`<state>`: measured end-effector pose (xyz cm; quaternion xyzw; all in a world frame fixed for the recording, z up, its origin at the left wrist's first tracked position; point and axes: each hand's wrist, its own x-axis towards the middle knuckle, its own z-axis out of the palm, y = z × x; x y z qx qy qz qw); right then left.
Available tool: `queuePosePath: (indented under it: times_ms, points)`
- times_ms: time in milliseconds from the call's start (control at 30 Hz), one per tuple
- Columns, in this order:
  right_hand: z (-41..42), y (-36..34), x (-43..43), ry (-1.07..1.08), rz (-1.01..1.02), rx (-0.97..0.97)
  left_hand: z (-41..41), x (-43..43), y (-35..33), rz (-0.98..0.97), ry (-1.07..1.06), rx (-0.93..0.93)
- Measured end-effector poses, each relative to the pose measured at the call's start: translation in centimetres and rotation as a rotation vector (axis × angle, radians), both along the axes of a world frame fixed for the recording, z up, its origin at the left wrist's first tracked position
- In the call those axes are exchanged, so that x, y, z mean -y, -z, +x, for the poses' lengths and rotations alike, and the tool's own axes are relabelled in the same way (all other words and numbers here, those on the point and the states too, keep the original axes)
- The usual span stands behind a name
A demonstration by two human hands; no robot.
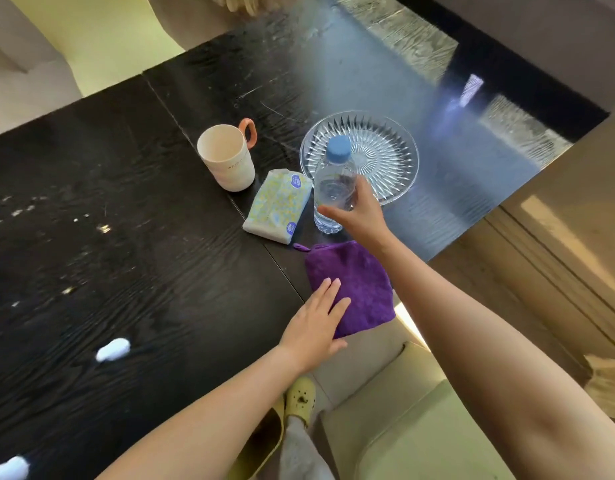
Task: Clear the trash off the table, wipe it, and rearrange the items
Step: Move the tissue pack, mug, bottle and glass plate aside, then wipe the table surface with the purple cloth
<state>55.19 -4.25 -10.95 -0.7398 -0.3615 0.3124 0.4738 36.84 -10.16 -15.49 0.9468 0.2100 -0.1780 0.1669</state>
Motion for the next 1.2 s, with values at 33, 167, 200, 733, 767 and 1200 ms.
queuePosePath:
  times_ms: [33, 167, 200, 733, 767, 1200]
  points:
    - [0.0, 0.2, 0.0, -0.011, 0.001, 0.012, 0.0, 0.0, 0.1, 0.012, -0.002, 0.012]
    - [-0.1, 1.0, 0.2, -0.051, 0.0, 0.039, 0.0, 0.1, 0.7, 0.056, -0.007, 0.039]
    - [-0.1, 1.2, 0.3, -0.054, -0.008, 0.038, 0.0, 0.2, 1.1, 0.07, -0.001, 0.046]
    - [-0.3, 1.0, 11.9, -0.49, -0.388, 0.597, 0.6, -1.8, -0.1, 0.131, 0.031, 0.225]
    - [-0.9, 1.3, 13.1, -0.551, -0.423, 0.671, 0.6, -1.8, -1.0, 0.089, -0.006, 0.267]
    - [-2.0, -3.0, 11.3, -0.121, -0.342, 0.748, 2.1, -7.1, -9.4, -0.262, -0.429, 0.439]
